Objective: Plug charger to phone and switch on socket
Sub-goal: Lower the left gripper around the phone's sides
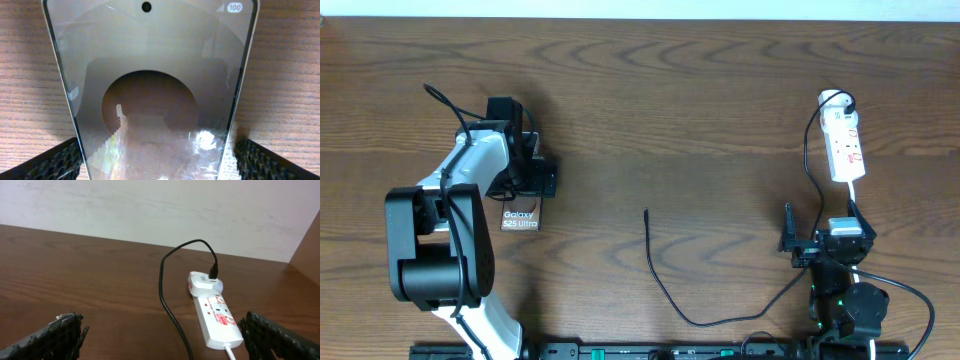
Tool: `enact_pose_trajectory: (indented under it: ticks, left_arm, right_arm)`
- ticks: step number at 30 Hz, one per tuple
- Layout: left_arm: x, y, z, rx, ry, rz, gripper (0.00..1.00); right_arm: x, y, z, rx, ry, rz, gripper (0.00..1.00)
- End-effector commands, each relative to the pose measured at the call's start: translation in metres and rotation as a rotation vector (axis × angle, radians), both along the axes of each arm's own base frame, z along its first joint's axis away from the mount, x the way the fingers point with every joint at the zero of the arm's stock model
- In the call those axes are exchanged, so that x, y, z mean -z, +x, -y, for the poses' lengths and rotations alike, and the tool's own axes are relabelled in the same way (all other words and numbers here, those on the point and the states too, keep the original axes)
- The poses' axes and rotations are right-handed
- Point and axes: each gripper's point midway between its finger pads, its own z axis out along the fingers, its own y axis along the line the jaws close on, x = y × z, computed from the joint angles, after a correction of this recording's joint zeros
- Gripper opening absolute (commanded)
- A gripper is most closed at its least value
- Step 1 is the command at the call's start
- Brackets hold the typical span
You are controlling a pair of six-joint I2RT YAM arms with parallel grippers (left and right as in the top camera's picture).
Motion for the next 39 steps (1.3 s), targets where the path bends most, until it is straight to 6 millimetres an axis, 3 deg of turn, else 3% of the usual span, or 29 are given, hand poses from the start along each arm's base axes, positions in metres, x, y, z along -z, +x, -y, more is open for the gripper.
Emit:
enact_pose_trajectory:
  ticks: [1,39]
  left_arm:
    - [0.0201,-0.0252,-0.006,0.004,0.031,-0.098,0.98]
    - [0.02,-0.0254,-0.006,0.004,0.031,-0.099,0.98]
  right_arm:
    - [0.0013,-0.0001,-0.0013,-0.005,-0.014,-0.004,0.99]
    - [0.0013,-0.0001,-0.0013,-0.005,-0.014,-0.004,0.99]
